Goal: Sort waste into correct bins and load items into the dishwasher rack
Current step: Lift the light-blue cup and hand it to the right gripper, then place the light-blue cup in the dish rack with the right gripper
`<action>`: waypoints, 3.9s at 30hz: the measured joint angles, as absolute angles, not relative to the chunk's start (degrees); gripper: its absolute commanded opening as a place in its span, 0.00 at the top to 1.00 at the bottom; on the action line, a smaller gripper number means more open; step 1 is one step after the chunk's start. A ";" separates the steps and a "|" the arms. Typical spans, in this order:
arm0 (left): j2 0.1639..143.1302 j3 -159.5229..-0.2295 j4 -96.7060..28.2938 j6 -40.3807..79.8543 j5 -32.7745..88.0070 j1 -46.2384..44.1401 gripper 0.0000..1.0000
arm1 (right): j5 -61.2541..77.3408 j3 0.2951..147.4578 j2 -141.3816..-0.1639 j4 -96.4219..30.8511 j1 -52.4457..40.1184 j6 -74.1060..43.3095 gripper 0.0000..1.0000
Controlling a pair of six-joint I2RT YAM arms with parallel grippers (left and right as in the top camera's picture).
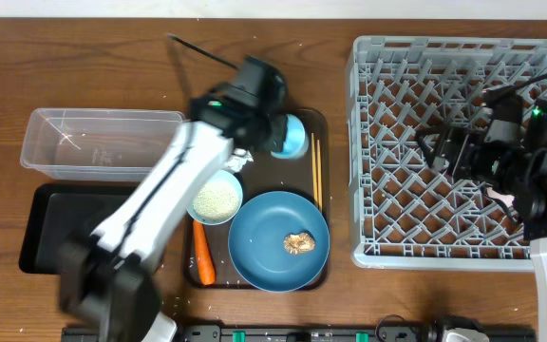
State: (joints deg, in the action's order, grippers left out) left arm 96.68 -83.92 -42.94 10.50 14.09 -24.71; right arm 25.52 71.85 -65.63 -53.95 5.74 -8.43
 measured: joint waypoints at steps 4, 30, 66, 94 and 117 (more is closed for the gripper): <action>90.15 -85.27 -42.83 9.23 28.73 -18.11 0.94 | 31.94 71.85 -65.63 -52.60 3.27 -3.70 0.24; 91.61 -85.32 -36.12 1.45 87.26 -9.41 0.94 | 51.92 71.85 -69.60 -26.35 -18.87 11.18 0.28; 91.64 -85.32 -35.73 1.65 88.58 -11.64 0.94 | 65.78 71.85 -73.78 -16.10 -14.52 11.22 0.22; 91.61 -85.32 -35.77 4.62 79.05 -2.90 0.29 | 44.12 71.90 -65.76 -34.54 -10.76 4.82 0.50; 91.61 -85.32 -46.02 4.97 65.30 0.91 0.29 | 6.42 71.90 -71.02 -66.35 21.37 -16.03 0.50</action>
